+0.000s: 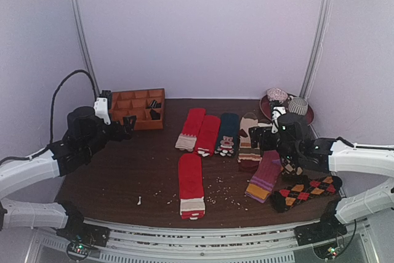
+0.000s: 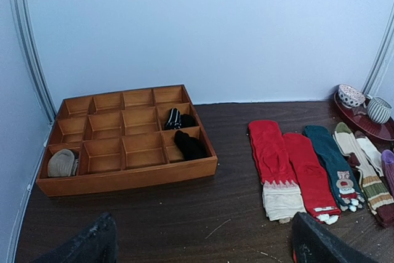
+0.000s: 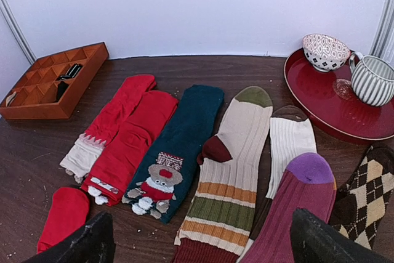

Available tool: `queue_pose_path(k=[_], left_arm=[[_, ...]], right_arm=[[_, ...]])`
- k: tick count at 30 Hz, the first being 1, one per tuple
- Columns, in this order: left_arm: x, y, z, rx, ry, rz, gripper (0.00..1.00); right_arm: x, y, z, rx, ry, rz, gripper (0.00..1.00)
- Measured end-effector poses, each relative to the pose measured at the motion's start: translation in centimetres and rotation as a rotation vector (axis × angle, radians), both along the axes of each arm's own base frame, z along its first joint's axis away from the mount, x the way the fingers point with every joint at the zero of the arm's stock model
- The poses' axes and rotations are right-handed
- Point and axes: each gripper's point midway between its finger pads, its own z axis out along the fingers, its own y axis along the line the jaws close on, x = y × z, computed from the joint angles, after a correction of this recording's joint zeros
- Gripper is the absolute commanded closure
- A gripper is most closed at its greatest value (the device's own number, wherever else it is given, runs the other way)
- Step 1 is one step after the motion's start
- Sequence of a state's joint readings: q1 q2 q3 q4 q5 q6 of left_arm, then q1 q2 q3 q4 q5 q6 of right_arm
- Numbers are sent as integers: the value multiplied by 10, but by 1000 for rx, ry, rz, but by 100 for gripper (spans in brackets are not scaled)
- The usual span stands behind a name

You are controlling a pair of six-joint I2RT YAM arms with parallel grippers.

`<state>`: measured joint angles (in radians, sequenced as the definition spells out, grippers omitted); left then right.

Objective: Roll the socks
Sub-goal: Pick up the pair of socks from the center of the board.

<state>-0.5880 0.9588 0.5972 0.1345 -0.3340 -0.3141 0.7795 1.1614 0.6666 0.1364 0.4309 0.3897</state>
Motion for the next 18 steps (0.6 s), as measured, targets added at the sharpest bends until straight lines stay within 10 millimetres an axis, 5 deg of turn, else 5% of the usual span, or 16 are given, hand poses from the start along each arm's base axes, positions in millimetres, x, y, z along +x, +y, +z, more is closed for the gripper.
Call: queue_pose_path(k=[9,14,18], left_arm=[[0,-2,-6,-1,17,-9,2],[-5,-22,-15,2,42,-112,2],[-29,-56,-33,12,60,-253,2]], right_arm=[[-3,12,-17,-120,25,114,0],[-19,45,-31,-148,45,315,1],[-58,85,-42,-153,30,573,2]])
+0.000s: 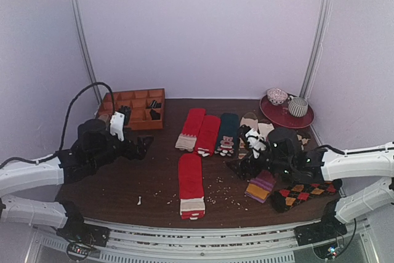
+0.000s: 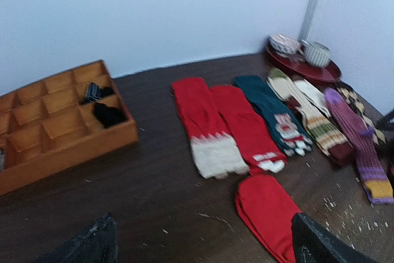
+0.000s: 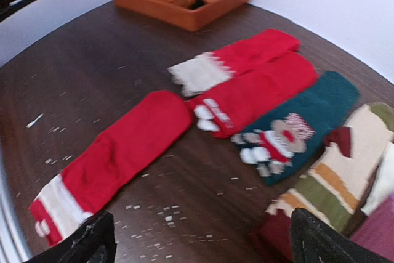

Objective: Roll the socks
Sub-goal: Pick up the pair of socks from the center of the board.

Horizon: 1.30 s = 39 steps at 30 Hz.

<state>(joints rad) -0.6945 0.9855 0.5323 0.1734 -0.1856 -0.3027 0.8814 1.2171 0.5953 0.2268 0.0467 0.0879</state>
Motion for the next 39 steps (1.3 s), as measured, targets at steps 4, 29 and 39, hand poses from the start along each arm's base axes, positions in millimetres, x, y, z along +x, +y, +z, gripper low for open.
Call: queue_pose_path(k=[4,29,39], left_arm=[[-46,-41,-38,55,56,-189,2],[-112,-74,-116,76,170,-455,2],[-112,-75,-114,67,166,-455,2]], right_arm=[[-63,40,-18,-3,10,314,7],[-174,127,-102,-187,-40,867,33],[-160,138,-114,-232,-96,851,40]])
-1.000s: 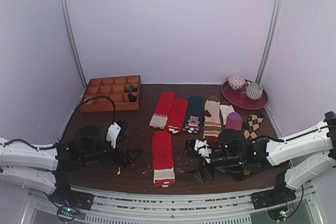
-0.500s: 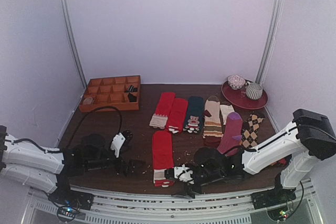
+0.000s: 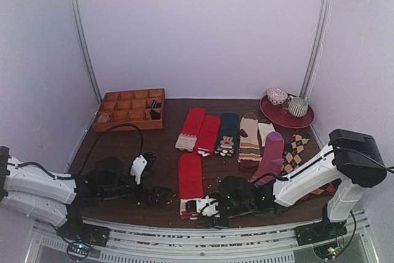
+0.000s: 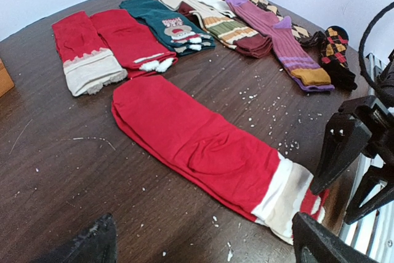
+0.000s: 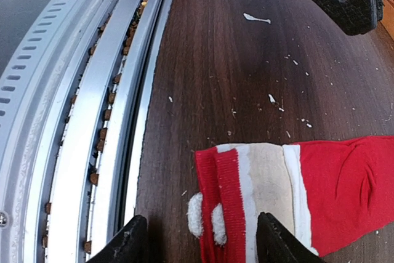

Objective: Roll the socks
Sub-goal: Pick up the pair of socks from the center of the board, then roll a pair of socks at the center of the board.

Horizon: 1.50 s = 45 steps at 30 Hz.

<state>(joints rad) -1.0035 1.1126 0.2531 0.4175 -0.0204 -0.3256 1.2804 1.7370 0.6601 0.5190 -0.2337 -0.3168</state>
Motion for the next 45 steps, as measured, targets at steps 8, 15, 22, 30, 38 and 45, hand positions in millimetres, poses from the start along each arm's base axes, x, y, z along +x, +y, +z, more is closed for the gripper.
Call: queue_pose_path(k=[8,15,22,30,38,45], left_arm=[[-1,0,0,-2,3,-2,2],[-1,0,0,-2,3,-2,2],[-1,-1,0,-2,4,-6,3],[-7,-2,-2,-2,-5,-45,12],[-23,-18,12,-77,-40,-168,12],[-41,-42,-15,-50,9,-320,19]], right_arm=[[19,7,-8,-22,6,-23,56],[18,5,-16,-46,66,-31,71],[16,9,-16,-45,173,-58,88],[32,2,-15,-29,506,-142,95],[56,4,-16,-60,907,-233,96],[55,4,-18,-107,1079,-248,97]])
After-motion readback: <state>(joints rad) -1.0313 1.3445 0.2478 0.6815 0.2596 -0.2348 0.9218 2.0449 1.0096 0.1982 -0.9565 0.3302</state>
